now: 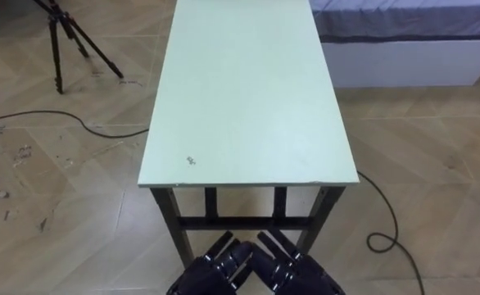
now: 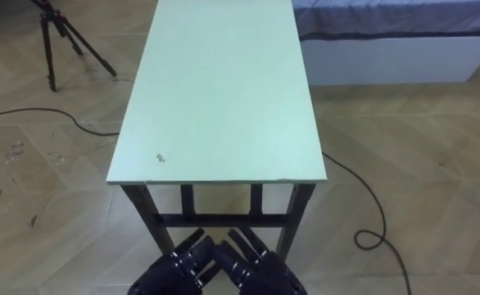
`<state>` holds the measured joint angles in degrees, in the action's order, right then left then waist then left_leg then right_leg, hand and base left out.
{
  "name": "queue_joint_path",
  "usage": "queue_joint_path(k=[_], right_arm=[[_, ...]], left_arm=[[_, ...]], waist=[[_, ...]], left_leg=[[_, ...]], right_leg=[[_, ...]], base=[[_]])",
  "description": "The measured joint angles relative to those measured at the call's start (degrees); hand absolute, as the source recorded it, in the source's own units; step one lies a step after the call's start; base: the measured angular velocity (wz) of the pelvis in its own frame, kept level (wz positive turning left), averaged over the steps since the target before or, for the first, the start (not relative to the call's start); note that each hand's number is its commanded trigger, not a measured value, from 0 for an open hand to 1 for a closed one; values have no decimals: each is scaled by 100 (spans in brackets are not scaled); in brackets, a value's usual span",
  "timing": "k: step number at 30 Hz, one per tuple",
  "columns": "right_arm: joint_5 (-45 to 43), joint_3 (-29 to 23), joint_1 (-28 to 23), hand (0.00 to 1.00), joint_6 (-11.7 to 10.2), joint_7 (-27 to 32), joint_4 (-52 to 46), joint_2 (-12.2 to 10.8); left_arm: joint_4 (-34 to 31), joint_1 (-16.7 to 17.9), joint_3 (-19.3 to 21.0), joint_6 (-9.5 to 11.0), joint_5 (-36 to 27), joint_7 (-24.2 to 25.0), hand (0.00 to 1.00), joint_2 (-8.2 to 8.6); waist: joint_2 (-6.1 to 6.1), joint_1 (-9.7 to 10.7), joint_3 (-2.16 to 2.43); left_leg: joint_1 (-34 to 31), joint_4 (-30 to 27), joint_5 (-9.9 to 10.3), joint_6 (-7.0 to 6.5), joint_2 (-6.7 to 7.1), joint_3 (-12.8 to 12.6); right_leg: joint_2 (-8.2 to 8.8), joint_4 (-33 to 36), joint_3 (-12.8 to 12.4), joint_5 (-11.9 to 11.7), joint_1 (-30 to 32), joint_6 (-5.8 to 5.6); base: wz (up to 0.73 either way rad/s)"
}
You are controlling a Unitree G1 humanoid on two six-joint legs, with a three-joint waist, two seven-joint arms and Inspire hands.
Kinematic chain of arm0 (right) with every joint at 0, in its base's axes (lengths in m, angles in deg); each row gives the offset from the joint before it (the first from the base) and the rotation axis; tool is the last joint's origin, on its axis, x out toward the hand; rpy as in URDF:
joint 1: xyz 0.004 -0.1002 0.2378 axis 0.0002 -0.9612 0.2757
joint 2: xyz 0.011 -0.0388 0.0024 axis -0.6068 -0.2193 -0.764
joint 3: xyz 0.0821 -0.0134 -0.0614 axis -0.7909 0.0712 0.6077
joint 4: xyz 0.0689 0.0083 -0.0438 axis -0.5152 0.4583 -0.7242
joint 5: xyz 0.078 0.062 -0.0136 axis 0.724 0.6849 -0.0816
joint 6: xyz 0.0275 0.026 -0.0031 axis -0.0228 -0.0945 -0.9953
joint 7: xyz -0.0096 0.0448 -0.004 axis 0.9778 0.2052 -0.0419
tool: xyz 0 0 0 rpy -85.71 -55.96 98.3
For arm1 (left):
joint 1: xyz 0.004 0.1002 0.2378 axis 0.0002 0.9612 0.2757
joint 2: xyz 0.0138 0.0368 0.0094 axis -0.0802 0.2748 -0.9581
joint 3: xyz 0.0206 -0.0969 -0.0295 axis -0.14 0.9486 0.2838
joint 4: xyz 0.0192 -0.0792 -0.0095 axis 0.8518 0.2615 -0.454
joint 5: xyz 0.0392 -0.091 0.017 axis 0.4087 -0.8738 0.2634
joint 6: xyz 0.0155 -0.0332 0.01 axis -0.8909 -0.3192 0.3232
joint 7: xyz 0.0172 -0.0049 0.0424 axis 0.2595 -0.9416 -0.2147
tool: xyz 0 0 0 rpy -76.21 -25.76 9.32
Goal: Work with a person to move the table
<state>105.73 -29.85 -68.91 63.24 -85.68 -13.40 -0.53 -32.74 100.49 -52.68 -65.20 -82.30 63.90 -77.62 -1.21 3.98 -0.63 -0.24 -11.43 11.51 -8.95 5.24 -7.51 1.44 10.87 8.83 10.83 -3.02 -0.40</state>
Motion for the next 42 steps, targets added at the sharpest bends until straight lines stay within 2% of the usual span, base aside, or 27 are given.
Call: queue_joint_path(k=[3, 7, 11, 14, 19, 22, 24, 27, 31, 35, 38, 42], right_arm=[[179, 74, 87, 0, -4, 3, 0, 108], [327, 100, 165, 0, -2, 21, -34, 166], [302, 90, 331, 0, 17, 20, -87, 241], [327, 65, 398, 0, 23, 13, -219, 310], [347, -294, 418, 0, 27, 43, -275, 321], [367, -388, 497, 0, 28, 168, -274, 322], [390, -384, 644, 0, 32, 332, -272, 316], [465, -388, 774, 0, 78, 464, -261, 309], [704, -392, 917, 0, 219, 633, -240, 311], [836, -412, 1200, 0, 300, 911, -11, 304], [834, -559, 1252, 0, 400, 1014, 16, 295], [834, -625, 1296, 0, 418, 1170, 16, 290]], left_arm=[[-128, -24, -49, 8, -90, -27, 0, -105], [-147, -120, -27, 18, -93, -78, 0, -97], [-323, -181, 70, -22, -83, -184, 0, -159], [-389, -257, 230, -29, -92, -230, 0, -182], [-370, -365, 715, -46, -92, -538, 0, -180], [-293, -445, 837, -49, -87, -592, 0, -180], [65, -619, 869, -50, -57, -746, 0, -185], [185, -701, 869, -55, -47, -914, 0, -183], [240, -731, 1136, -226, -55, -1041, 0, -185], [419, -1002, 1320, -435, -87, -1214, 0, -167], [439, -1071, 1360, -474, -84, -1284, 0, -82], [439, -1084, 1447, -502, -84, -1327, 0, 17]], waist=[[2, 33, -2], [16, 40, -10], [47, 41, -31], [46, 24, -31], [29, -89, -40], [25, -140, -42], [17, -167, -47], [25, -222, -50], [28, -283, -52], [34, -280, -56], [34, -283, -56], [36, -284, -55]], left_leg=[[5, 1, 0, 0, 0, -1], [5, -5, 0, 0, 0, -4], [93, 6, 1, 0, -1, 1], [117, 4, 0, 1, -1, -3], [194, 19, 1, 1, -6, -20], [205, 16, 0, 1, -6, -15], [280, 25, 0, 1, -5, -4], [325, 33, 1, 2, -4, 8], [298, 12, 1, 1, -3, 21], [273, -34, 0, 1, 2, 46], [226, -73, 0, 0, 12, 104], [203, -90, -4, 0, 14, 129]], right_leg=[[2, 3, 1, 0, -4, 0], [2, 14, 0, 0, -4, 0], [-6, -9, -20, 0, -98, 0], [-7, -15, -33, 0, -117, 0], [-16, -22, -88, 0, -172, 0], [-15, -25, -84, 0, -194, 0], [-16, -25, -70, 0, -268, 0], [-17, -25, -66, 0, -310, 0], [-6, -24, 16, 0, -307, 0], [4, -20, 87, 0, -306, 0], [12, -16, 160, 0, -293, 0], [17, -14, 166, 0, -252, 0]], base=[[0], [0], [0], [0], [-2], [0], [0], [1], [2], [4], [9], [4]])
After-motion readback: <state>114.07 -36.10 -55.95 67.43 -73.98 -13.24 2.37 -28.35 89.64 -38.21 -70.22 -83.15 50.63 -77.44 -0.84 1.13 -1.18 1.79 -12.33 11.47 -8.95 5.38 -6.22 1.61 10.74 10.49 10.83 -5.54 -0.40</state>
